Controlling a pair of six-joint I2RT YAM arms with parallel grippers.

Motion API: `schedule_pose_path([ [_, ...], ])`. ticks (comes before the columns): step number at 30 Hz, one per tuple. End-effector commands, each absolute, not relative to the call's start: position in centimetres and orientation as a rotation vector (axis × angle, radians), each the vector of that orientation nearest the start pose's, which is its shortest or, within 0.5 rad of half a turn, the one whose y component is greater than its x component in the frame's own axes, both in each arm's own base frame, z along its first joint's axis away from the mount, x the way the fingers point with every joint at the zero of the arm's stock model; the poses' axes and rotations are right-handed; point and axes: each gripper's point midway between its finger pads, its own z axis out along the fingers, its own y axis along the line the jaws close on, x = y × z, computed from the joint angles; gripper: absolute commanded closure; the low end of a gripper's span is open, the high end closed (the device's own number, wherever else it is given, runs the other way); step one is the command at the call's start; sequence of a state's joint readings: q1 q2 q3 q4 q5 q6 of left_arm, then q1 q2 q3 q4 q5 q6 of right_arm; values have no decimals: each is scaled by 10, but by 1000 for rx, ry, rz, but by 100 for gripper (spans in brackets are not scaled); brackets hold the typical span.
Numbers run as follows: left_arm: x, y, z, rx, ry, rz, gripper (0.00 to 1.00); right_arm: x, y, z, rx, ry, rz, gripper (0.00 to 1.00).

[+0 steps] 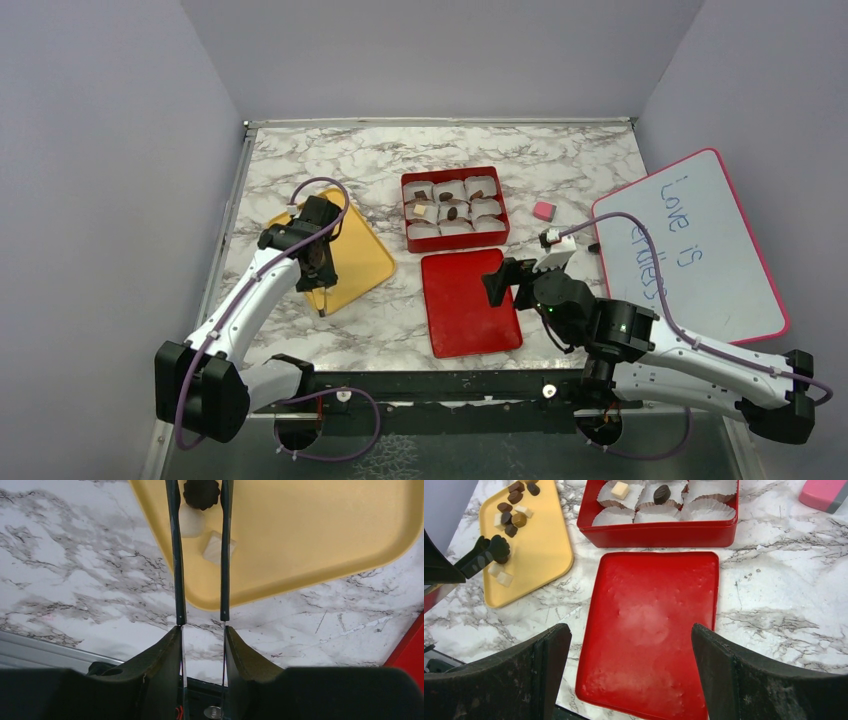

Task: Pack the chocolate

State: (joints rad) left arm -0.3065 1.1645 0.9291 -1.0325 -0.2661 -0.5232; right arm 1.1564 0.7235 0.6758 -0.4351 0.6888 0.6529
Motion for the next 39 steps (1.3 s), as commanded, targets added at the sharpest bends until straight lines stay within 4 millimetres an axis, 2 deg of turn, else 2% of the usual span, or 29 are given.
schedule_pose_path([
  [1,206,-49,104,-361,2747,75,64,189,194,210,-63,1942,495,4],
  [10,204,-50,101,-350,2763,69,66,189,194,207,-61,1938,499,4],
  [16,212,-56,101,-334,2733,19,72,189,193,208,-64,1939,494,4],
  [22,222,-63,117,-312,2667,-52,78,189,193,207,-59,1939,495,4],
  [39,250,-78,157,-280,2528,-173,82,188,192,210,-56,1946,489,4],
])
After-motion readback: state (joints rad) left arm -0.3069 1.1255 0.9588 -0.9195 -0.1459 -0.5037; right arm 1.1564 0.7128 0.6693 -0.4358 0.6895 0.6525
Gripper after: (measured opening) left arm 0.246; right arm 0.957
